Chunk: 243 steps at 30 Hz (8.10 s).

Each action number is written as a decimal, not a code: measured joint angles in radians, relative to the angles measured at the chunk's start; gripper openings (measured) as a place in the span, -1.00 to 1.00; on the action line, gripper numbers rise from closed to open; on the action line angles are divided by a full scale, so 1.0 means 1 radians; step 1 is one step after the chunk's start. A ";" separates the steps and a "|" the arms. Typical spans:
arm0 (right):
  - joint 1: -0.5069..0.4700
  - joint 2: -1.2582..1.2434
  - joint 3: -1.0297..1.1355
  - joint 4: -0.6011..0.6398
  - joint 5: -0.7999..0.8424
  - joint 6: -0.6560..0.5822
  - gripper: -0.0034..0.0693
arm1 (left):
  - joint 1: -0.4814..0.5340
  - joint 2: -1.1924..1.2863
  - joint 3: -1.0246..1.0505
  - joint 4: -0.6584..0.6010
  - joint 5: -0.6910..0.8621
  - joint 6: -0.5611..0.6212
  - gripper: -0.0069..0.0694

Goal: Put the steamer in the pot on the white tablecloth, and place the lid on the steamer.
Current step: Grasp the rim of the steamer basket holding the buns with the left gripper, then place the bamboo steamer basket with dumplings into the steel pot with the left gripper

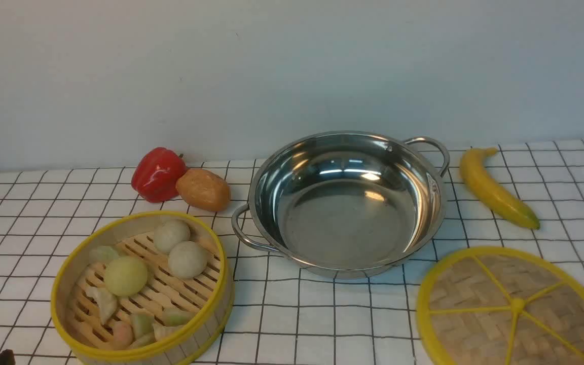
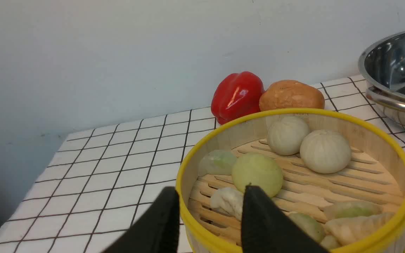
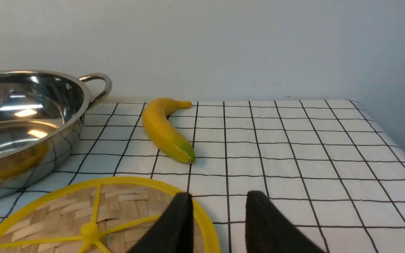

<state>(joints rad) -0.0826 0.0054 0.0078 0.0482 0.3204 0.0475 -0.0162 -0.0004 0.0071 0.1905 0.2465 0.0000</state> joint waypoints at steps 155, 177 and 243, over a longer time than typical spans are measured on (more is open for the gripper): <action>0.082 -0.002 0.000 0.870 0.079 0.081 -0.25 | 0.349 1.769 -0.945 -0.499 0.390 0.290 -0.74; 0.082 -0.002 0.001 0.892 0.107 0.079 -0.25 | 0.058 1.826 -1.706 -0.273 0.891 0.174 -0.74; 0.082 -0.002 0.001 0.897 0.202 0.079 -0.25 | -0.377 2.568 -2.537 -0.128 0.999 -0.020 -0.62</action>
<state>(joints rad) -0.0010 0.0035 0.0090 0.9457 0.5226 0.1260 -0.3935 2.5674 -2.5303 0.0627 1.2450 -0.0205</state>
